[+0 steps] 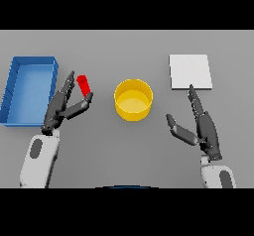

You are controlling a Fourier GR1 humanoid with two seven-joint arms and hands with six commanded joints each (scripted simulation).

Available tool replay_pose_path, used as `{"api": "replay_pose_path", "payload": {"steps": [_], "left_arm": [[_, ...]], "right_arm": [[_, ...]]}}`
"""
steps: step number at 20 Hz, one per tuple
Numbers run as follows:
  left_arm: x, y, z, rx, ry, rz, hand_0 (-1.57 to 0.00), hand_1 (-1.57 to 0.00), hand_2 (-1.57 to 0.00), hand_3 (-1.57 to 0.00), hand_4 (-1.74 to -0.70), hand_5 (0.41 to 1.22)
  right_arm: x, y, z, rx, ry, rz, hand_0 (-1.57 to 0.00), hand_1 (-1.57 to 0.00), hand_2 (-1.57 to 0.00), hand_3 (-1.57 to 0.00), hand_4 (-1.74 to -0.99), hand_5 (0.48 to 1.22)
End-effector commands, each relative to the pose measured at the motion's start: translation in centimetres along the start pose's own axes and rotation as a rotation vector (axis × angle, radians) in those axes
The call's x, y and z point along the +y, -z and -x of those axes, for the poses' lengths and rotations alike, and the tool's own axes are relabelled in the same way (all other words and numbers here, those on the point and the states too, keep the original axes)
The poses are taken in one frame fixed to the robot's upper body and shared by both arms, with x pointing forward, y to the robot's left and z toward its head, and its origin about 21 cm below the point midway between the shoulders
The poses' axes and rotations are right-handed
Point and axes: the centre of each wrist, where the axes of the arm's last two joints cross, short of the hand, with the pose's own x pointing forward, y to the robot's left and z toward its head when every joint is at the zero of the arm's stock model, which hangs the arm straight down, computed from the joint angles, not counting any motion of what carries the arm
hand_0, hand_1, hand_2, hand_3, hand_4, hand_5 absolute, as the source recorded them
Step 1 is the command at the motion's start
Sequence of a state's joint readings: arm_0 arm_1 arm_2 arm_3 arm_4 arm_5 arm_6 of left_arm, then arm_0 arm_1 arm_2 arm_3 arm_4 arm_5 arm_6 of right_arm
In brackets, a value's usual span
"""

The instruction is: Pick up the red beaker and tilt it to pour out 1 green nut into yellow bowl. Pick up the yellow bowl and place it on the metallic measuring scale.

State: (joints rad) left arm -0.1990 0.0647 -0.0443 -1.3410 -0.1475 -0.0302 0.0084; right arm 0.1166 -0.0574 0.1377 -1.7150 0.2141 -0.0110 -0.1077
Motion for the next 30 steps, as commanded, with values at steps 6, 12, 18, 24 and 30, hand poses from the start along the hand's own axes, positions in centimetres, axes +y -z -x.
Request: {"api": "replay_pose_path", "payload": {"steps": [6, 12, 18, 24, 30], "left_arm": [[-0.9, 2.8, -0.5, 0.006, 0.054, 0.011, 0.0, 0.0, 0.0, 0.0, -1.2, 0.661], [-1.7, 5.0, -0.2, 0.015, 0.047, -0.001, 0.0, 0.0, 0.0, 0.0, -1.22, 0.678], [-2.5, 6.2, 1.3, -0.029, -0.059, -0.027, 0.0, -0.01, -0.05, -0.04, -1.33, 0.738], [-4.0, 7.0, 1.2, -0.023, 0.014, -0.095, -0.92, -0.94, -0.99, -0.98, -1.56, 1.043], [-4.3, 6.7, 0.9, -0.05, 0.027, -0.073, -1.4, -1.41, -1.42, -1.36, -1.54, 1.174]], "right_arm": [[0.2, 0.5, -0.1, 0.009, 0.003, 0.009, 0.0, 0.0, 0.0, 0.0, -1.226, 0.631], [-0.1, 0.2, -0.3, 0.007, 0.005, 0.015, 0.0, 0.0, 0.0, 0.0, -1.241, 0.641], [-0.5, -0.2, -0.3, 0.004, 0.013, 0.023, 0.0, 0.0, 0.0, 0.0, -1.244, 0.644], [-0.7, 0.0, -0.7, 0.014, 0.014, 0.024, 0.0, 0.0, 0.0, 0.0, -1.239, 0.648], [-0.1, 0.1, -0.4, 0.001, 0.037, 0.021, 0.0, 0.0, 0.0, 0.0, -1.255, 0.644]]}}
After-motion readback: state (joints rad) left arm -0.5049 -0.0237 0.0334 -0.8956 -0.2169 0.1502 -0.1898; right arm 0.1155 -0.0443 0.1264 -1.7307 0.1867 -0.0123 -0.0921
